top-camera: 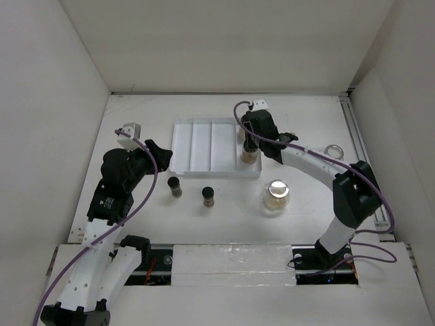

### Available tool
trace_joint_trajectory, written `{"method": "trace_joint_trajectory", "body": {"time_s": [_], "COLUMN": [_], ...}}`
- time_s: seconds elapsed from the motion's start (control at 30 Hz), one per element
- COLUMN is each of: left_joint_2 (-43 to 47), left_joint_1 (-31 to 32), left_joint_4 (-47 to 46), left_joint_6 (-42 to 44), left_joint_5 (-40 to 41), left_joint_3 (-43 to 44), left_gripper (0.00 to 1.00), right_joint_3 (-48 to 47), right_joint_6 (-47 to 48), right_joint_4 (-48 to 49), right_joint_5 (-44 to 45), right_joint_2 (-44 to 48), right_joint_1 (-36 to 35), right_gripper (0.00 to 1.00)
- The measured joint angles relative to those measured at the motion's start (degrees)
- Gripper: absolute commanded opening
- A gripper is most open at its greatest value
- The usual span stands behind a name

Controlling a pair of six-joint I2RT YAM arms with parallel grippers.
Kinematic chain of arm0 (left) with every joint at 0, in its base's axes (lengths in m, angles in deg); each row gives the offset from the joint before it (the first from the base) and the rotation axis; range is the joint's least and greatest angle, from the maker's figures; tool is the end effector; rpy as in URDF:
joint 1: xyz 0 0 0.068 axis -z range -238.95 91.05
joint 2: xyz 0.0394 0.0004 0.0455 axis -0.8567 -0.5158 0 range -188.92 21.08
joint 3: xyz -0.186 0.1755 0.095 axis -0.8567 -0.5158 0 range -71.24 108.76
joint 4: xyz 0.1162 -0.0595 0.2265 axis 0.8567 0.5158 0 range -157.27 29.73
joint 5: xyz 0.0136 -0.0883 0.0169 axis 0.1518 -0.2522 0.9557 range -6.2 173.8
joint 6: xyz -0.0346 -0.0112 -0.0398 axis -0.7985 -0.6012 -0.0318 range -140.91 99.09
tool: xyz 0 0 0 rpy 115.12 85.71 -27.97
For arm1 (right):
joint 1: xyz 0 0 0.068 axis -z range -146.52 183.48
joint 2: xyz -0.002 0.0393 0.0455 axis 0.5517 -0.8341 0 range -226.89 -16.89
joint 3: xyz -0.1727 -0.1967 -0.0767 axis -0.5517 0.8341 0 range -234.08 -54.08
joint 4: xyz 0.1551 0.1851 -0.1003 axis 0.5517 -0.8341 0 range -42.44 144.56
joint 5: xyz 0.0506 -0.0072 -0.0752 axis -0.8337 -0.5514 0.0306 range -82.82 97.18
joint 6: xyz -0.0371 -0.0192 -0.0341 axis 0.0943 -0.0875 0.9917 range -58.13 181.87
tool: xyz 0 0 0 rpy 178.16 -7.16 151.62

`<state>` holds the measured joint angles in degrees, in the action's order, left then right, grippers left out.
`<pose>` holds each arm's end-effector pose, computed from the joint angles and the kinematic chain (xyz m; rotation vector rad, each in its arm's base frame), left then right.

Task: Organize the condiment bottles

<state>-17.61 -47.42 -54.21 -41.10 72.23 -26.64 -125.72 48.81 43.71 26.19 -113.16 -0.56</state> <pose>0.1549 -0.0388 0.3499 0.0235 1.7273 -0.5826 0.3249 0.2055 0.2658 -0.2087 2.1438 0.1123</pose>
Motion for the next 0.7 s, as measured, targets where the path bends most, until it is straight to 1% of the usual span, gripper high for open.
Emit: {"method": "trace_joint_trajectory", "body": {"time_s": [0.03, 0.07, 0.13, 0.17, 0.27, 0.3, 0.33, 0.43, 0.53, 0.7], "left_joint_2": [0.0, 0.0, 0.0, 0.0, 0.0, 0.0, 0.0, 0.0, 0.0, 0.0], "left_joint_1": [0.0, 0.0, 0.0, 0.0, 0.0, 0.0, 0.0, 0.0, 0.0, 0.0], "left_joint_4": [0.0, 0.0, 0.0, 0.0, 0.0, 0.0, 0.0, 0.0, 0.0, 0.0], "left_joint_6": [0.0, 0.0, 0.0, 0.0, 0.0, 0.0, 0.0, 0.0, 0.0, 0.0], "left_joint_5": [0.0, -0.04, -0.2, -0.24, -0.28, -0.28, -0.31, -0.37, -0.42, -0.42], "left_joint_3": [0.0, 0.0, 0.0, 0.0, 0.0, 0.0, 0.0, 0.0, 0.0, 0.0], "left_gripper": [0.43, 0.43, 0.43, 0.43, 0.43, 0.43, 0.43, 0.43, 0.43, 0.43], "right_joint_3": [-0.13, -0.24, -0.28, -0.31, -0.76, -0.76, -0.74, -0.61, 1.18, 11.93], "right_joint_6": [0.09, 0.22, 0.46, 0.68, 1.05, 1.09, 1.22, 1.29, 0.39, -4.92], "right_joint_4": [0.44, 0.81, 1.2, 1.4, 1.42, 1.09, 0.48, -2.23, -5.18, -12.57], "right_joint_5": [0.59, 1.01, 1.68, 1.97, 2.1, 2.19, 2.19, 2.49, 3.02, 3.98], "right_joint_2": [-0.39, -0.68, -0.85, -0.85, -0.57, -0.04, 0.92, 6.29, 15.52, 35.12], "right_joint_1": [-0.2, -0.33, -0.66, -0.81, -1.11, -1.22, -1.33, -2.03, -2.82, -3.93], "right_gripper": [0.33, 0.4, 0.48, 0.59, 0.75, 0.83, 0.87, 0.9, 0.9, 0.91]}}
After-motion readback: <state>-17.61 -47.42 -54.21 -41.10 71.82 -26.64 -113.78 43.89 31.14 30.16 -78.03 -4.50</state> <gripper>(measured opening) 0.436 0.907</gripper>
